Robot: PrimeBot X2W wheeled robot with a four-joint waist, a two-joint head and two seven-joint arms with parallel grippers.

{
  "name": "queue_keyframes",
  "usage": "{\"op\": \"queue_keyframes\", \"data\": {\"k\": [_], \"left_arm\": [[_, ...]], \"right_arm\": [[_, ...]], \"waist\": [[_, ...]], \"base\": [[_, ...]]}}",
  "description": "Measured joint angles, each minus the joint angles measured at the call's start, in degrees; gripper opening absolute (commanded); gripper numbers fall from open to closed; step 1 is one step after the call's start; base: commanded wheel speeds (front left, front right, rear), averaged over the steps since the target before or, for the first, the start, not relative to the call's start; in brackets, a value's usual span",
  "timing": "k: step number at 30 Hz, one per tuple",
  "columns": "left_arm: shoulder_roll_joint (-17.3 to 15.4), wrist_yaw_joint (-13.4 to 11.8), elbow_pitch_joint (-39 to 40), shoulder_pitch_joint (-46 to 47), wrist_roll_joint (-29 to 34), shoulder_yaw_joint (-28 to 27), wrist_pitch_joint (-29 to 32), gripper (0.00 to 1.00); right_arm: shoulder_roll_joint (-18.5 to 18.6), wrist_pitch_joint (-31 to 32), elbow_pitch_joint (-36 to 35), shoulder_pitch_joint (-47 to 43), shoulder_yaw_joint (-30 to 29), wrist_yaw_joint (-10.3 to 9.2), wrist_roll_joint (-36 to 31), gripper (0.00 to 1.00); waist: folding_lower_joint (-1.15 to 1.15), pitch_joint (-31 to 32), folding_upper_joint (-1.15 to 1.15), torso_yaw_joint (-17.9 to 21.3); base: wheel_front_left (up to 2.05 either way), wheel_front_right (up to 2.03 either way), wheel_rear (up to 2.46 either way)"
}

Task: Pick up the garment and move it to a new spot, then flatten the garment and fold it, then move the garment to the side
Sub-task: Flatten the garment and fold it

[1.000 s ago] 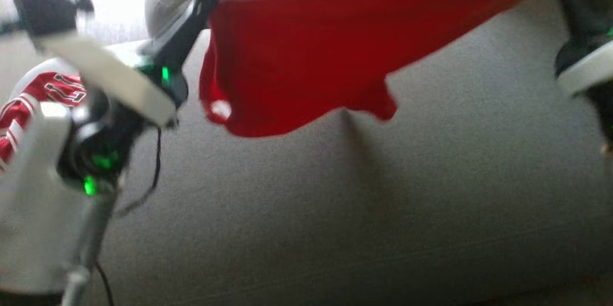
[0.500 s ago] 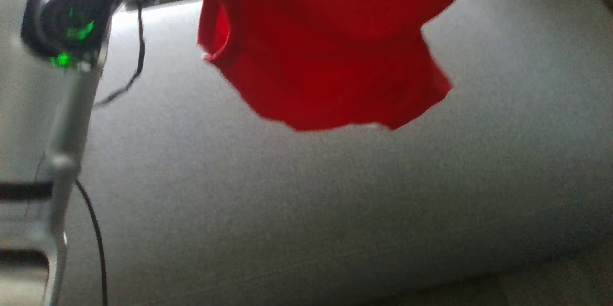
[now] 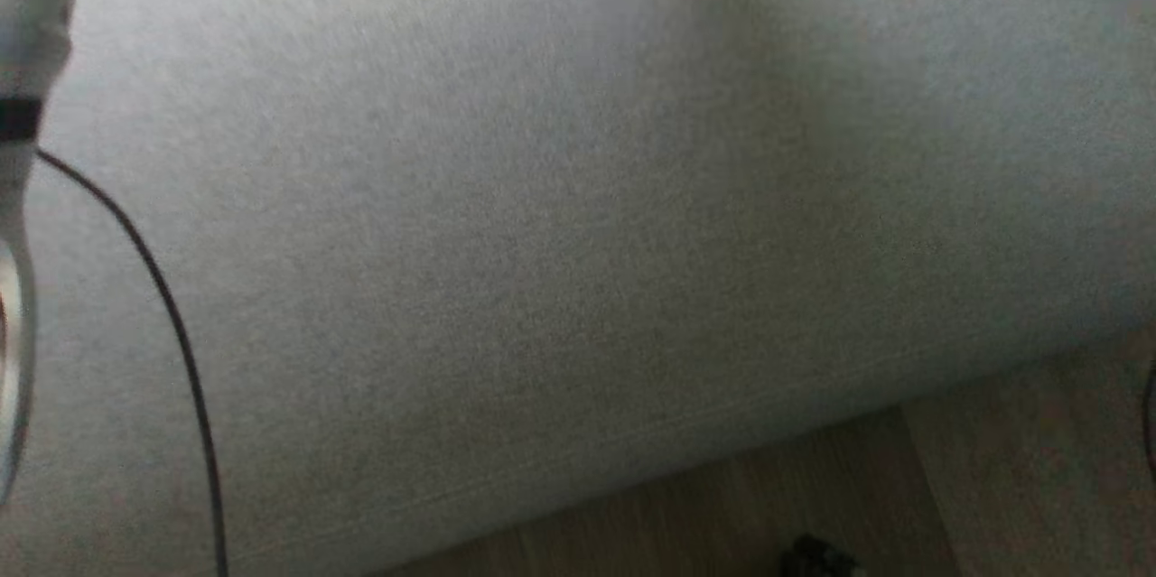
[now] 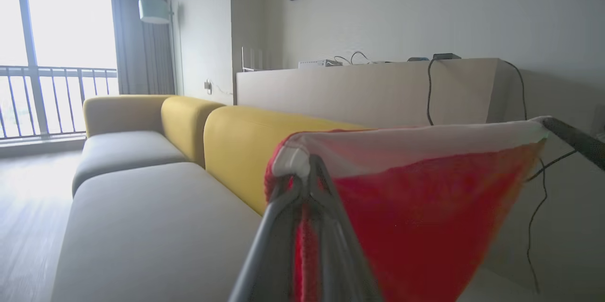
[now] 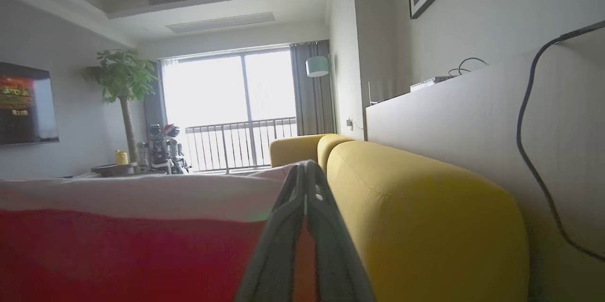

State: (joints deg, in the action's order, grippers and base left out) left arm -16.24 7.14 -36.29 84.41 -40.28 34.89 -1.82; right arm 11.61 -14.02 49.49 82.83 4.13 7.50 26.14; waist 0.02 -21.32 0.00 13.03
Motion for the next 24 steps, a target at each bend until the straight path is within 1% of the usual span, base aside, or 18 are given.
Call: {"op": "queue_keyframes", "data": {"k": [2, 3, 5, 7, 10, 14, 15, 19, 24], "left_arm": [[0.0, 0.0, -0.8, 2.8, 1.8, 3.5, -3.7, 0.0], [0.1, 0.1, -1.1, 3.6, 1.7, 4.5, -5.6, 0.0], [-0.3, 0.4, -1.3, 4.0, 1.9, 8.2, -8.7, 0.0], [-1.2, 0.4, -1.3, 3.1, 1.7, 12.3, -10.5, 0.0], [-3.7, 0.4, 0.1, -1.4, -0.8, 17.3, -12.0, 0.0], [-9.0, 0.4, 4.5, -10.0, -3.3, 23.8, -12.5, 0.0], [-10.1, 0.4, 5.7, -12.0, -3.5, 24.6, -12.5, 0.0], [-13.4, 0.4, 13.1, -20.0, -3.7, 24.0, -12.6, 0.0], [-17.1, 0.4, 20.4, -33.0, -2.0, 24.1, -12.9, 0.0]], "right_arm": [[0.9, -0.6, 0.0, 2.1, -0.2, 0.0, -1.6, 0.0], [1.1, -0.6, -0.2, 2.6, -0.2, 0.0, -2.1, 0.0], [1.5, -0.6, -1.8, 2.1, 0.2, 0.0, -3.4, 0.0], [1.7, -0.6, -3.1, 0.6, 1.4, 0.0, -4.0, 0.0], [2.5, -0.6, -3.7, -4.6, 4.2, 0.0, -4.3, 0.0], [4.9, -0.6, -5.1, -13.5, 7.5, 0.01, -4.4, 0.0], [5.6, -0.6, -5.3, -15.2, 7.8, 0.01, -4.4, 0.0], [9.1, -0.1, -6.9, -21.9, 9.6, 0.01, -3.8, 0.0], [11.2, 3.7, -13.1, -33.7, 11.1, 0.01, -1.8, 0.0]], "waist": [[0.0, -2.4, 0.0, 0.1], [-0.01, -3.6, 0.0, 0.1], [-0.01, -5.8, 0.0, -0.1], [0.0, -7.8, 0.0, -0.6], [0.01, -9.7, 0.0, -1.8], [-0.01, -9.7, 0.0, -3.3], [-0.01, -9.2, 0.0, -3.5], [-0.03, -6.3, 0.0, -3.7], [-0.03, -1.9, 0.0, -3.7]], "base": [[0.0, 0.0, 0.0], [0.0, 0.0, 0.0], [0.0, 0.0, 0.0], [0.0, 0.0, 0.0], [0.0, 0.0, 0.0], [0.0, 0.0, 0.0], [0.0, 0.0, 0.0], [0.0, 0.0, 0.0], [0.0, 0.0, 0.0]]}}
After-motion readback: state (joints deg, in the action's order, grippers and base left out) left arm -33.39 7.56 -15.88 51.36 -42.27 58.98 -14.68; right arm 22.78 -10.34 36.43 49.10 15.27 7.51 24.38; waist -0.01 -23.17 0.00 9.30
